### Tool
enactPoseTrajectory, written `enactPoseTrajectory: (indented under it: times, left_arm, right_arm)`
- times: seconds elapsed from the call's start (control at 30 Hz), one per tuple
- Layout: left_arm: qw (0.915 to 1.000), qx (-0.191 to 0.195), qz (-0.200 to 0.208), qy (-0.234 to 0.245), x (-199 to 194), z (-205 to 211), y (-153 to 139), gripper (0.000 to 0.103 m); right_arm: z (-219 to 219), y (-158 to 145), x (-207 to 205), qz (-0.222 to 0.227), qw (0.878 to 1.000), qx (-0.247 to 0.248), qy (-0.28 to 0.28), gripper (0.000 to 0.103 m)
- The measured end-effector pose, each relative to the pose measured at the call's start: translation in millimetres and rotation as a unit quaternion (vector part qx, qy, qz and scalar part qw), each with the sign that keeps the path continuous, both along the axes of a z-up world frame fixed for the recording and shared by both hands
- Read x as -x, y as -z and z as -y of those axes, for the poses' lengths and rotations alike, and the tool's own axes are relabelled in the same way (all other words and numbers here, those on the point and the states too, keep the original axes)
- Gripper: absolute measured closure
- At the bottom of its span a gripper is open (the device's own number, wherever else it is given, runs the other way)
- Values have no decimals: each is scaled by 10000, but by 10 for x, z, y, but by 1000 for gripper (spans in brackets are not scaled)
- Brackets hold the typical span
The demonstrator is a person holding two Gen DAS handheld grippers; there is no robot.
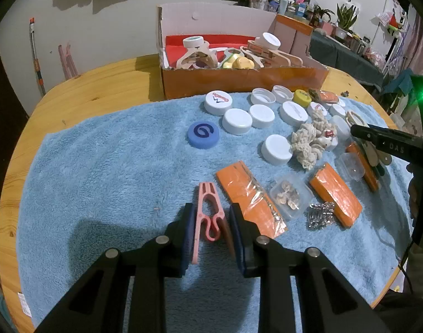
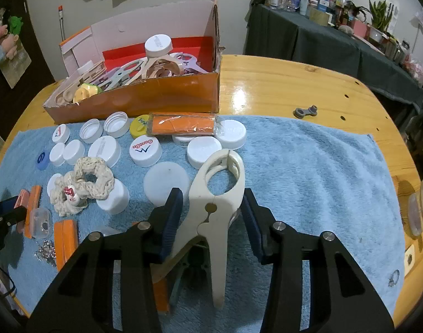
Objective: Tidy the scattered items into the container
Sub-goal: 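Close left gripper on the pink clothespin, then carry pink clothespin and cream clamp over the cardboard box with both grippers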
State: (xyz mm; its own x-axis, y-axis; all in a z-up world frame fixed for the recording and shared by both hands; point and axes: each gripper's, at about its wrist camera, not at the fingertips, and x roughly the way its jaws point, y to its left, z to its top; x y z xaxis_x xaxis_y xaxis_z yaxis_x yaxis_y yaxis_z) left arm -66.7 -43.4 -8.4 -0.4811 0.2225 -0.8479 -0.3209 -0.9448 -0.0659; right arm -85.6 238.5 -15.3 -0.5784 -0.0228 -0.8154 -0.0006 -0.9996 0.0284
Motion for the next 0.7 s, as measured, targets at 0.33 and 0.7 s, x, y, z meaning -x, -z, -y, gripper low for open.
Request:
enactPoseTrajectory:
  times: [0.33,0.7]
  left_arm:
    - [10000,-28,-85,-1,15,-12,-31,76]
    - [9997,-61,-220,-27,36,-17,-99,76]
  right_arm:
    - [-17,-7,-49,-48,10000,1,-30,68]
    - [-19,-77,-87,-147,9998,58,-73,68]
